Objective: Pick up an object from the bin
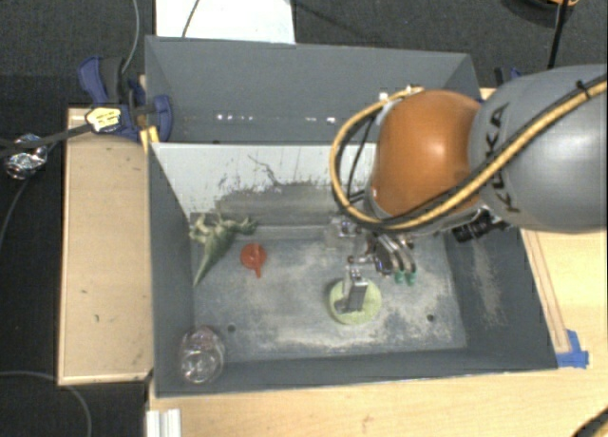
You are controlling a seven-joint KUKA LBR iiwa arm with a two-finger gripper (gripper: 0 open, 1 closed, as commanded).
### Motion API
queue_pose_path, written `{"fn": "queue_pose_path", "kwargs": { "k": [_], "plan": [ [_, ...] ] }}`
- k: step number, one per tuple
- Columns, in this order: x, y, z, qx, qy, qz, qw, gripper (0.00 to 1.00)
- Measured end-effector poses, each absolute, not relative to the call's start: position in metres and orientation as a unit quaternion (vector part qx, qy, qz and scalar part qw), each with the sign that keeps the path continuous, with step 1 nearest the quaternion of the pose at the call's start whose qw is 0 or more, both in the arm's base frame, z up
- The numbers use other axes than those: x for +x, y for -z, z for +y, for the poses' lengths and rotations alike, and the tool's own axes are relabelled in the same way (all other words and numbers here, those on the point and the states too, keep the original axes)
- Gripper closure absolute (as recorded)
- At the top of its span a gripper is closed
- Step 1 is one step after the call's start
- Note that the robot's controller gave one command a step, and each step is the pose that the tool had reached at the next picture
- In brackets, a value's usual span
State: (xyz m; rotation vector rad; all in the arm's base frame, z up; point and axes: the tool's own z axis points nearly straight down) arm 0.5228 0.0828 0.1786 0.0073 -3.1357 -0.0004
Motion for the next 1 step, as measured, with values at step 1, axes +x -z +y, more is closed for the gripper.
{"fn": "queue_pose_path", "kwargs": {
  "k": [1],
  "plan": [
    [0.5244, -0.1832, 0.0823, 0.001, 0.001, -1.000, -0.001, 0.00]
  ]
}}
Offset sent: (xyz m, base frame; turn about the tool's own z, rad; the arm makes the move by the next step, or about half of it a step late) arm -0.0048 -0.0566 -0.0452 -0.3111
